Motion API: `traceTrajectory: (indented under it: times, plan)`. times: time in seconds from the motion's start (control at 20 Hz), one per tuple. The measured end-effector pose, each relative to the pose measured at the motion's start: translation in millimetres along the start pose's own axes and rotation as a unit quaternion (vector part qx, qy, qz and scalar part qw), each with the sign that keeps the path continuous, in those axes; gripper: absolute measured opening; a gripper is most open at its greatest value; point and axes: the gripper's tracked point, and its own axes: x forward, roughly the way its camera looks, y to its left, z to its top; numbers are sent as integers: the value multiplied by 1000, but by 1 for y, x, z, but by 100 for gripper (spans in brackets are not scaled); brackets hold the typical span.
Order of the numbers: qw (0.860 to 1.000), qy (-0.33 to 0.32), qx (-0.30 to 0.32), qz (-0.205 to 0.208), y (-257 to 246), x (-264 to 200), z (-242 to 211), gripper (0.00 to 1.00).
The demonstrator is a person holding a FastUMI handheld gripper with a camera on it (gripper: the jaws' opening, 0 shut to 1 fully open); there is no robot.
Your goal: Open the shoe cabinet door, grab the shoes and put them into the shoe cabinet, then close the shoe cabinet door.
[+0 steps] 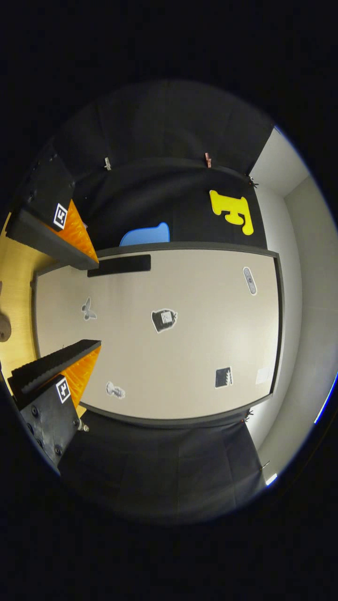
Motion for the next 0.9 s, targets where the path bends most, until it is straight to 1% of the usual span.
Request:
traceTrajectory:
  times: [0.1,0.3,0.6,0.75,0.8,0.9]
  plan:
    - [1000,8,-1,12,18,16,-8,98]
    - [1000,22,-2,14,39,55,-22,98]
    - [1000,20,-7,-8,44,102,-27,98]
    - [999,21,-11,-24,40,113,-28,96]
    - [999,22,-14,-30,39,117,-29,89]
    - [999,23,-17,-30,43,117,-28,80]
